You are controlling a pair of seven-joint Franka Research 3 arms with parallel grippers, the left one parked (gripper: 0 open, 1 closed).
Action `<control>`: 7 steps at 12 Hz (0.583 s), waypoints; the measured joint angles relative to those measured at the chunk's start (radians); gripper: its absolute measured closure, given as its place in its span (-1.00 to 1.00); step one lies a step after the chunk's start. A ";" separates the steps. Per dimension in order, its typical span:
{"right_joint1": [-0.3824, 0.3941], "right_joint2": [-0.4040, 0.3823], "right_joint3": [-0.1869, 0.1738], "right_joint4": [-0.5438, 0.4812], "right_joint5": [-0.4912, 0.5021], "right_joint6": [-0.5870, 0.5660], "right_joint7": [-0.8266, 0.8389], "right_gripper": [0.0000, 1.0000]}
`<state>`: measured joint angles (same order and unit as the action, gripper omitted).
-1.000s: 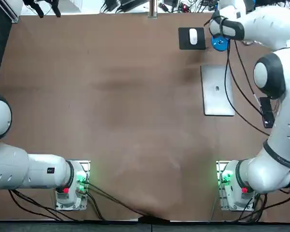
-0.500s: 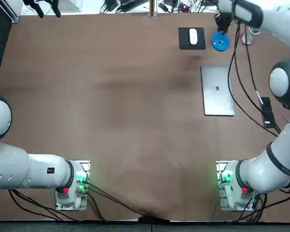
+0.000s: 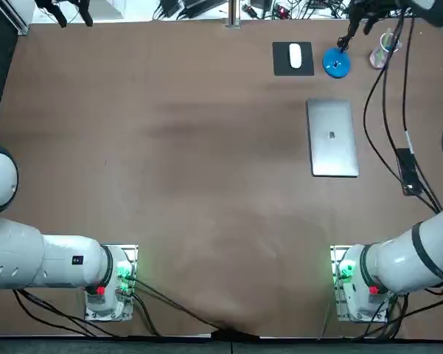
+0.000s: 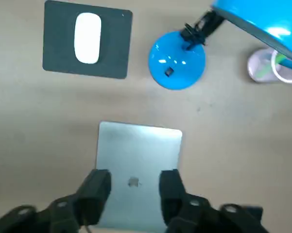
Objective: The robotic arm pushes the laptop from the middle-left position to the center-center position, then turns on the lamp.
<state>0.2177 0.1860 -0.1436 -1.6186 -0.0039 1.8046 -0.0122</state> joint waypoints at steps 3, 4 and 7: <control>-0.022 -0.058 -0.001 0.000 0.002 -0.067 0.001 -0.90; -0.025 -0.077 -0.001 0.000 0.002 -0.088 0.002 -1.00; -0.035 -0.134 -0.001 -0.005 0.003 -0.131 0.003 -1.00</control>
<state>0.1825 0.0516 -0.1447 -1.6236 -0.0013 1.6735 -0.0088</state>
